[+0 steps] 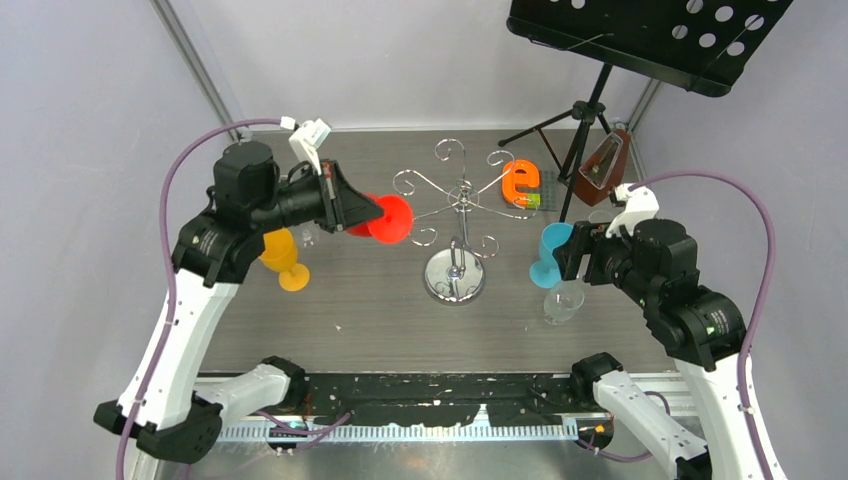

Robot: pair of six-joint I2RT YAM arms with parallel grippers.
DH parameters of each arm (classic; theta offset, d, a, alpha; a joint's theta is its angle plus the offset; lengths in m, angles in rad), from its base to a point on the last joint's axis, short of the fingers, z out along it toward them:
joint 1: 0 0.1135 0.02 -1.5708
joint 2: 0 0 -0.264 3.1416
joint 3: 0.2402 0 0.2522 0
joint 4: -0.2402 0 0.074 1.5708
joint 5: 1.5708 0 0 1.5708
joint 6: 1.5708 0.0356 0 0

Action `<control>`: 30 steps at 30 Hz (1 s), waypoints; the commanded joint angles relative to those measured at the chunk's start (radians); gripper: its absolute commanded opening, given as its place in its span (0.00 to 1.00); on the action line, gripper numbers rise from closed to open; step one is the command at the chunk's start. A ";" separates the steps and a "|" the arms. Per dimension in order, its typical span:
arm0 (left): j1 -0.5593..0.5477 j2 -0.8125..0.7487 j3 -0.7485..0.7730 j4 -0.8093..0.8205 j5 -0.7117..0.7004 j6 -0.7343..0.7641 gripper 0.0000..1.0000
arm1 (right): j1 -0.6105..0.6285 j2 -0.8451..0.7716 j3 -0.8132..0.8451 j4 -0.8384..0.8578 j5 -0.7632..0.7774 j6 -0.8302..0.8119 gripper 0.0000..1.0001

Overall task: Take the wine glass off the wine glass rack
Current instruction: Pick up the wine glass from the wine rack, then place the wine glass at the center of the board.

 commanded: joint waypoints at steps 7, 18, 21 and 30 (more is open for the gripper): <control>-0.014 -0.184 -0.084 -0.161 -0.023 0.149 0.00 | 0.005 0.035 0.137 0.034 -0.240 -0.028 0.75; -0.208 -0.322 -0.206 -0.189 -0.149 0.217 0.00 | 0.152 0.101 0.268 0.017 -0.264 0.035 0.71; -0.245 -0.351 -0.242 -0.172 -0.162 0.209 0.00 | 0.377 0.154 0.306 0.015 -0.122 0.084 0.70; -0.516 -0.377 -0.255 -0.194 -0.390 0.240 0.00 | 0.774 0.320 0.420 0.063 0.161 0.192 0.72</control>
